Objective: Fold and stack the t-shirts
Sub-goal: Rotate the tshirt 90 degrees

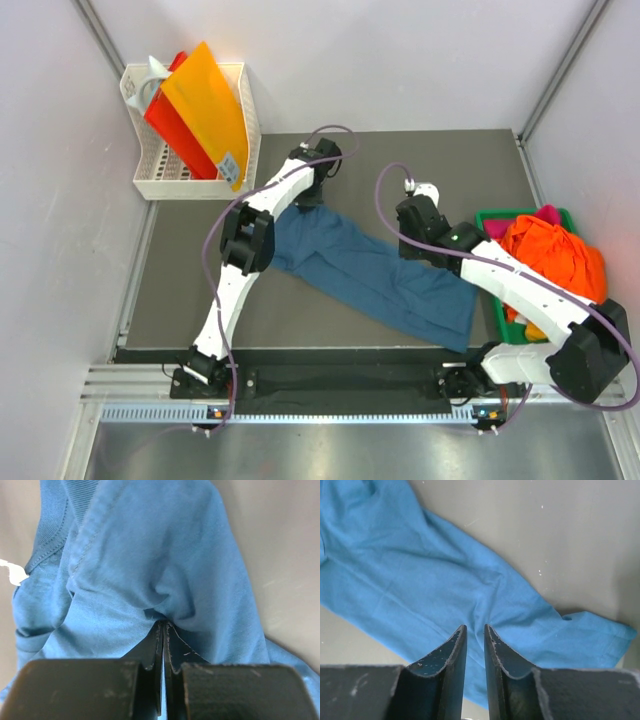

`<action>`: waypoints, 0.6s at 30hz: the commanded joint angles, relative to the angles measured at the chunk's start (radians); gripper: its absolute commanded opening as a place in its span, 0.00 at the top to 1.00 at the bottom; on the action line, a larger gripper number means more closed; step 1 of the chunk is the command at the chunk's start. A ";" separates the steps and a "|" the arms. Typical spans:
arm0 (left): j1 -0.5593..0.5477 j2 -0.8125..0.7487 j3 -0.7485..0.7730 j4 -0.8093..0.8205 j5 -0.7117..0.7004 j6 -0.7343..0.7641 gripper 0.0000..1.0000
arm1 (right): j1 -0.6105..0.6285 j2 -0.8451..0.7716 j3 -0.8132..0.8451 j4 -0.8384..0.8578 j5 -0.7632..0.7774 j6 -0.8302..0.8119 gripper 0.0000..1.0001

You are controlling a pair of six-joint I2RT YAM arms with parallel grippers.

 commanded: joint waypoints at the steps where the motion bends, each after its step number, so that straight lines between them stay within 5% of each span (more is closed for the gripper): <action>1: 0.018 0.150 0.151 0.224 0.155 0.035 1.00 | -0.009 -0.038 0.030 -0.025 0.024 -0.016 0.78; 14: 0.033 0.228 0.216 0.255 0.448 0.105 0.96 | -0.009 -0.086 0.013 -0.125 0.036 -0.018 0.74; 17: 0.015 0.117 0.132 0.330 0.347 0.124 0.97 | -0.009 -0.077 0.019 -0.111 0.022 -0.015 0.74; 18: 0.000 0.048 -0.013 0.379 0.269 0.122 0.96 | -0.009 -0.075 0.024 -0.108 0.019 -0.013 0.74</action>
